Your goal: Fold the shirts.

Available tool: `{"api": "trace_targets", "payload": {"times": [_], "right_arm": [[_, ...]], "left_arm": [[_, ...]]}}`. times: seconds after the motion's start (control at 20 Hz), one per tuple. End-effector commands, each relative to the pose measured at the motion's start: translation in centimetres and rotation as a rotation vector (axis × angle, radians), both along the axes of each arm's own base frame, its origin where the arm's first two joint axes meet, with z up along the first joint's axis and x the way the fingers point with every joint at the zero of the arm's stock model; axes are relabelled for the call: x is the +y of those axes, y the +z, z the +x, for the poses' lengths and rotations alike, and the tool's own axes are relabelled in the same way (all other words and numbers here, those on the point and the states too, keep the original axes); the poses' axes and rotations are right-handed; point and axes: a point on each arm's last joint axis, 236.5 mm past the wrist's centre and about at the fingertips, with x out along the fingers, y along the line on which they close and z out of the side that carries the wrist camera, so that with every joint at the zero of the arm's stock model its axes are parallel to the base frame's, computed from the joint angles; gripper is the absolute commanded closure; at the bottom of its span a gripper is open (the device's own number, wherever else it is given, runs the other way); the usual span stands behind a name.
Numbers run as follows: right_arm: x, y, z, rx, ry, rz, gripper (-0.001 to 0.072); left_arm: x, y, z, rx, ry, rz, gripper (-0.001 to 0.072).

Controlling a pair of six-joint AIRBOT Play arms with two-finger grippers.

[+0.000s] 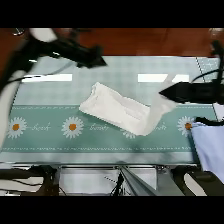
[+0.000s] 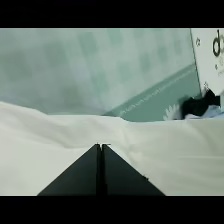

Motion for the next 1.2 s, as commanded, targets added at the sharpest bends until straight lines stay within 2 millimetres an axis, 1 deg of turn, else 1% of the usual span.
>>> {"api": "trace_targets", "payload": {"times": [0.0, 0.05, 0.1, 0.15, 0.2, 0.25, 0.3, 0.35, 0.4, 0.45, 0.5, 0.6, 0.7, 0.75, 0.8, 0.85, 0.9, 0.95, 1.0, 1.05, 1.1, 1.15], "right_arm": [[7.6, -1.6, 1.6, 0.020, 0.110, 0.060, 0.0680], [10.0, -2.4, 2.3, 0.029, 0.148, 0.058, 0.0680], [12.1, -3.3, 3.1, 0.039, 0.178, 0.054, 0.0680], [14.5, -4.3, 4.1, 0.048, 0.208, 0.049, 0.0680], [16.5, -5.2, 5.2, 0.053, 0.229, 0.045, 0.0680], [18.5, -6.4, 6.5, 0.057, 0.246, 0.041, 0.0680], [20.1, -7.5, 7.5, 0.067, 0.260, 0.037, 0.0680], [21.6, -8.7, 8.5, 0.083, 0.273, 0.036, 0.0680], [23.0, -9.5, 9.1, 0.110, 0.279, 0.060, 0.0680], [24.3, -10.3, 9.5, 0.143, 0.285, 0.094, 0.0679], [25.1, -10.9, 9.9, 0.168, 0.287, 0.116, 0.0680], [26.1, -12.3, 10.5, 0.191, 0.304, 0.120, 0.0680], [26.7, -13.3, 11.3, 0.199, 0.296, 0.122, 0.0679], [26.8, -13.9, 11.6, 0.213, 0.287, 0.122, 0.0589], [26.9, -14.4, 11.4, 0.236, 0.283, 0.125, 0.0227], [26.5, -14.6, 11.3, 0.238, 0.296, 0.113, 0.0086], [25.7, -14.1, 11.4, 0.247, 0.301, 0.114, 0.0084], [24.1, -13.2, 11.5, 0.261, 0.312, 0.112, 0.0085], [21.8, -12.0, 11.6, 0.271, 0.325, 0.101, 0.0085], [18.5, -10.7, 11.5, 0.280, 0.341, 0.065, 0.0085], [14.8, -9.5, 11.3, 0.277, 0.346, 0.000, 0.0085], [10.1, -8.5, 11.0, 0.262, 0.333, -0.118, 0.0085]], "left_arm": [[11.9, 6.9, -2.2, -0.211, 0.191, 0.098, 0.0687], [13.6, 7.6, -4.5, -0.254, 0.221, 0.112, 0.0687], [14.6, 7.8, -6.9, -0.289, 0.256, 0.117, 0.0687], [15.1, 7.5, -8.9, -0.315, 0.294, 0.110, 0.0687], [15.3, 6.7, -10.9, -0.337, 0.326, 0.099, 0.0687], [15.1, 5.4, -13.1, -0.338, 0.350, 0.069, 0.0687], [14.6, 3.7, -15.3, -0.330, 0.354, 0.042, 0.0687], [14.4, 1.9, -17.1, -0.317, 0.352, 0.034, 0.0687], [14.3, 0.2, -18.8, -0.309, 0.348, 0.040, 0.0687], [14.4, -1.0, -19.7, -0.308, 0.353, 0.045, 0.0687], [14.5, -1.9, -20.4, -0.306, 0.360, 0.042, 0.0687], [14.4, -2.5, -20.9, -0.290, 0.375, 0.029, 0.0687], [14.5, -2.6, -20.7, -0.278, 0.387, 0.021, 0.0687], [14.5, -2.6, -20.6, -0.278, 0.391, 0.021, 0.0687], [14.6, -2.7, -20.5, -0.273, 0.393, 0.021, 0.0687], [14.6, -2.9, -20.4, -0.265, 0.393, 0.022, 0.0687], [14.6, -3.1, -20.2, -0.255, 0.393, 0.024, 0.0687], [14.6, -3.3, -20.1, -0.245, 0.393, 0.025, 0.0687], [14.6, -3.6, -20.0, -0.232, 0.392, 0.027, 0.0687], [14.6, -3.9, -19.9, -0.222, 0.392, 0.028, 0.0687], [14.6, -4.1, -19.8, -0.214, 0.392, 0.030, 0.0687], [14.6, -4.2, -19.7, -0.209, 0.392, 0.030, 0.0687]]}}
